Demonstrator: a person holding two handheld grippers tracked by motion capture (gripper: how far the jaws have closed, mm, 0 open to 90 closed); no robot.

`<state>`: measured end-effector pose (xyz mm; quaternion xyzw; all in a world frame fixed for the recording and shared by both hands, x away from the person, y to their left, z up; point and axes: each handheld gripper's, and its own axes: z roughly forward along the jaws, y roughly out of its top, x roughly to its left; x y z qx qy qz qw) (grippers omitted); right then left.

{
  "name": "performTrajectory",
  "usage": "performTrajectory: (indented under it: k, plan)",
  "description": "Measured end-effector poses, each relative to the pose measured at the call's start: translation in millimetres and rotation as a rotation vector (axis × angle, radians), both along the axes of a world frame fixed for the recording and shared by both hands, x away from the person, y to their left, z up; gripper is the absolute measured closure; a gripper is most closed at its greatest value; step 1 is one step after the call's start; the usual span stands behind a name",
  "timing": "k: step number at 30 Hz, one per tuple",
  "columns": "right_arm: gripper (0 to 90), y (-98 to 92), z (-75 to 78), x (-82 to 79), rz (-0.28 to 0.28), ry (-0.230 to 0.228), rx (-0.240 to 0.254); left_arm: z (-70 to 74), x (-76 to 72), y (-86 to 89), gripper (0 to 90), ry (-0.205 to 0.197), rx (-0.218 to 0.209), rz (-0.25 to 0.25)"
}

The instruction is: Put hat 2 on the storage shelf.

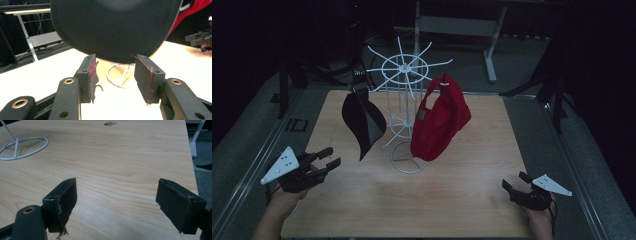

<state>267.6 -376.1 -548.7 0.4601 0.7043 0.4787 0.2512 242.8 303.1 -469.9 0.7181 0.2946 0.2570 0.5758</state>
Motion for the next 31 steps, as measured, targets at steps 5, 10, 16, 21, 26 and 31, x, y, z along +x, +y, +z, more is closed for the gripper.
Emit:
performTrajectory:
  k: [5,10,16,21,26,31]
  plan:
    - [17.1,-0.6,0.1,-0.2,-0.003,-0.001,0.001,-21.3,-2.2,2.6,53.4,0.033,-0.013,0.02]
    - [17.0,-0.3,-0.2,0.1,-0.003,-0.001,-0.005,-38.9,-4.2,2.7,53.4,0.064,-0.015,0.034]
    - [17.1,-0.5,-0.4,0.3,-0.005,-0.002,-0.007,-50.3,-5.9,3.1,53.4,0.076,-0.026,0.049]
    - [17.1,0.6,-0.9,0.6,-0.004,-0.002,-0.016,-58.2,-6.6,5.2,52.2,0.091,-0.034,0.06]
    - [17.1,0.1,-0.6,0.8,-0.004,-0.003,-0.012,-64.9,-7.0,6.7,52.3,0.105,-0.035,0.067]
    - [17.1,0.6,-0.6,1.2,-0.004,-0.002,-0.016,-65.2,-7.6,7.1,52.3,0.102,-0.039,0.065]
